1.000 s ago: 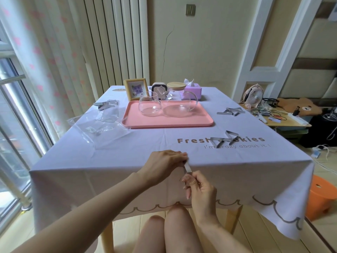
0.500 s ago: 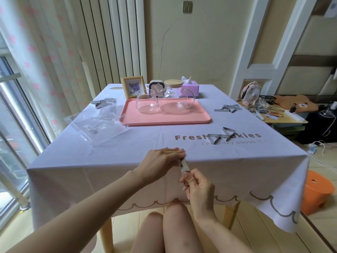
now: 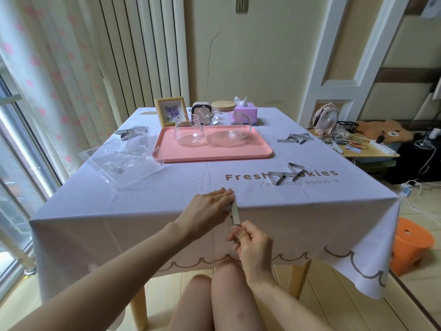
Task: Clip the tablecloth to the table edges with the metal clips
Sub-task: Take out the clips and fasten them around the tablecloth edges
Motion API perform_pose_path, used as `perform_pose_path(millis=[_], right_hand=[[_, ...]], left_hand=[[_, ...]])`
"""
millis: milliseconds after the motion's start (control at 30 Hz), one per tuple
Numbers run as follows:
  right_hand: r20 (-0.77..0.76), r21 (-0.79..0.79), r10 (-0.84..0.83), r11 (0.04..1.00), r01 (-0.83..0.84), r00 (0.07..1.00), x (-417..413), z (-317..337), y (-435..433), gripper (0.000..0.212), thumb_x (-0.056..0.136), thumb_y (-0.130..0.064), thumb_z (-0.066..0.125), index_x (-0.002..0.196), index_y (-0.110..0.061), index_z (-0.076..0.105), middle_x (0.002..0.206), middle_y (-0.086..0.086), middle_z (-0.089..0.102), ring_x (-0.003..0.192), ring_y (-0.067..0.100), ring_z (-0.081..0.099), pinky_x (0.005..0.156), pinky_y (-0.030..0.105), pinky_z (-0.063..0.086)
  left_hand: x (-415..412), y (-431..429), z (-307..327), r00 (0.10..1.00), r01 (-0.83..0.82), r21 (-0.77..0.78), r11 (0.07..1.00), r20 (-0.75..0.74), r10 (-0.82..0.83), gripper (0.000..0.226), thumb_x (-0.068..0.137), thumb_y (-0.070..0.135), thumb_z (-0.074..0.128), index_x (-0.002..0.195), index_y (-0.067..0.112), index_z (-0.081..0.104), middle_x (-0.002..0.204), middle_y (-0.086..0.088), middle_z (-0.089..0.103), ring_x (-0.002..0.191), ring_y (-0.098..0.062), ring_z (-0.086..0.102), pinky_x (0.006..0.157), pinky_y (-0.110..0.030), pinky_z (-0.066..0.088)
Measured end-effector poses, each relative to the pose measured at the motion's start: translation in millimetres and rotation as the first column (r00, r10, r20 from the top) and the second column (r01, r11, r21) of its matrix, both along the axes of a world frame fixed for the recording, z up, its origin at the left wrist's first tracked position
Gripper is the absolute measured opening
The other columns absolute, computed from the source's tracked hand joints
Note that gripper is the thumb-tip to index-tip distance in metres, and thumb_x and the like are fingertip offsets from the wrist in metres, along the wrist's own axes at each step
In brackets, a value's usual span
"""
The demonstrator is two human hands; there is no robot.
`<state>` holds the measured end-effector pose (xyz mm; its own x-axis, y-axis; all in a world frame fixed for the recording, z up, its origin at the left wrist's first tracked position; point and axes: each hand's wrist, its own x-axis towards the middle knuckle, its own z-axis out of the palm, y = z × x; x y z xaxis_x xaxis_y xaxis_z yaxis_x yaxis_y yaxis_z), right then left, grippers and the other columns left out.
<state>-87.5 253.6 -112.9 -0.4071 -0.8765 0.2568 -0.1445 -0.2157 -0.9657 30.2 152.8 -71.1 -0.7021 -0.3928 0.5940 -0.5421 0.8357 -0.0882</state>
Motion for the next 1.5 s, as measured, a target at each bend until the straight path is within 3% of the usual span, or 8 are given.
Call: perform_pose_path(millis=[200, 333, 467, 700, 933, 1133, 1300, 1500], right_hand=[[0.007, -0.028, -0.006, 1.000, 0.006, 1.000, -1, -2, -4, 0.027, 0.082, -0.023, 0.058, 0.055, -0.021, 0.056, 0.054, -0.006, 0.061, 0.048, 0.007, 0.044, 0.053, 0.025, 0.037], [-0.005, -0.032, -0.007, 0.999, 0.007, 1.000, -1, -4, -7, 0.030, 0.087, -0.010, 0.059, 0.057, -0.011, 0.056, 0.048, -0.010, 0.056, 0.047, 0.005, 0.042, 0.051, 0.022, 0.034], [-0.009, -0.046, -0.017, 0.999, 0.017, 1.000, -2, -6, -11, 0.026, 0.079, -0.025, 0.055, 0.054, -0.019, 0.057, 0.045, -0.006, 0.051, 0.047, 0.006, 0.041, 0.050, 0.021, 0.033], [-0.068, -0.059, -0.059, 0.997, 0.055, 0.996, -1, -7, -14, 0.031, 0.085, -0.019, 0.058, 0.055, -0.019, 0.057, 0.043, -0.006, 0.048, 0.045, 0.006, 0.042, 0.049, 0.018, 0.035], [-0.055, -0.031, -0.076, 0.997, 0.074, 0.996, 1, -2, -14, 0.027, 0.078, -0.028, 0.054, 0.051, -0.023, 0.056, 0.053, 0.009, 0.060, 0.046, 0.010, 0.042, 0.053, 0.034, 0.041], [0.010, 0.010, -0.049, 0.999, 0.049, 0.999, -1, 1, -14, 0.024, 0.075, -0.029, 0.056, 0.052, -0.022, 0.058, 0.053, -0.001, 0.062, 0.047, 0.013, 0.045, 0.055, 0.033, 0.041], [0.018, 0.034, -0.049, 0.998, 0.049, 0.999, -2, 3, -14, 0.028, 0.078, -0.022, 0.059, 0.050, -0.023, 0.058, 0.052, -0.001, 0.062, 0.047, 0.014, 0.045, 0.055, 0.031, 0.040], [0.049, 0.050, -0.039, 0.998, 0.036, 0.998, -3, 8, -12, 0.036, 0.085, -0.006, 0.061, 0.051, -0.011, 0.056, 0.051, 0.003, 0.061, 0.042, 0.014, 0.042, 0.050, 0.027, 0.038]], left_hand=[[0, 2, -6, 0.999, -0.036, 0.035, 0.999, 0.020, 0.035, 0.053, 0.058, 0.010, 0.086, 0.108, 0.005, 0.067, 0.114, -0.010, 0.068, 0.100, -0.025, 0.067, 0.067, -0.033, 0.059], [-1, 4, -6, 0.998, -0.065, 0.050, 0.997, 0.018, 0.064, 0.053, 0.059, 0.013, 0.086, 0.107, 0.008, 0.066, 0.113, -0.006, 0.069, 0.101, -0.020, 0.067, 0.066, -0.027, 0.057], [-1, 4, -6, 0.998, -0.067, 0.047, 0.997, 0.016, 0.066, 0.054, 0.060, 0.013, 0.086, 0.110, 0.007, 0.065, 0.115, -0.007, 0.068, 0.101, -0.021, 0.067, 0.066, -0.028, 0.057], [-2, 4, -8, 0.998, -0.068, 0.059, 0.996, 0.011, 0.067, 0.052, 0.064, 0.011, 0.083, 0.113, 0.008, 0.064, 0.119, -0.006, 0.066, 0.105, -0.022, 0.065, 0.071, -0.030, 0.057], [0, 2, -7, 0.998, -0.055, 0.085, 0.995, -0.001, 0.056, 0.051, 0.065, 0.012, 0.081, 0.113, 0.012, 0.064, 0.121, -0.001, 0.065, 0.107, -0.018, 0.064, 0.069, -0.028, 0.057], [8, -2, 0, 0.999, -0.006, 0.139, 0.990, -0.038, 0.012, 0.047, 0.065, 0.019, 0.081, 0.109, 0.020, 0.065, 0.120, 0.012, 0.064, 0.107, -0.012, 0.063, 0.065, -0.022, 0.053], [9, -2, -2, 0.999, -0.017, 0.083, 0.996, -0.042, 0.020, 0.036, 0.076, 0.027, 0.064, 0.111, 0.024, 0.062, 0.122, 0.016, 0.061, 0.105, -0.008, 0.060, 0.053, -0.019, 0.045], [8, -2, -3, 0.999, -0.029, 0.083, 0.996, -0.039, 0.033, 0.040, 0.072, 0.022, 0.072, 0.111, 0.023, 0.064, 0.117, 0.013, 0.064, 0.101, -0.011, 0.064, 0.052, -0.018, 0.040]])
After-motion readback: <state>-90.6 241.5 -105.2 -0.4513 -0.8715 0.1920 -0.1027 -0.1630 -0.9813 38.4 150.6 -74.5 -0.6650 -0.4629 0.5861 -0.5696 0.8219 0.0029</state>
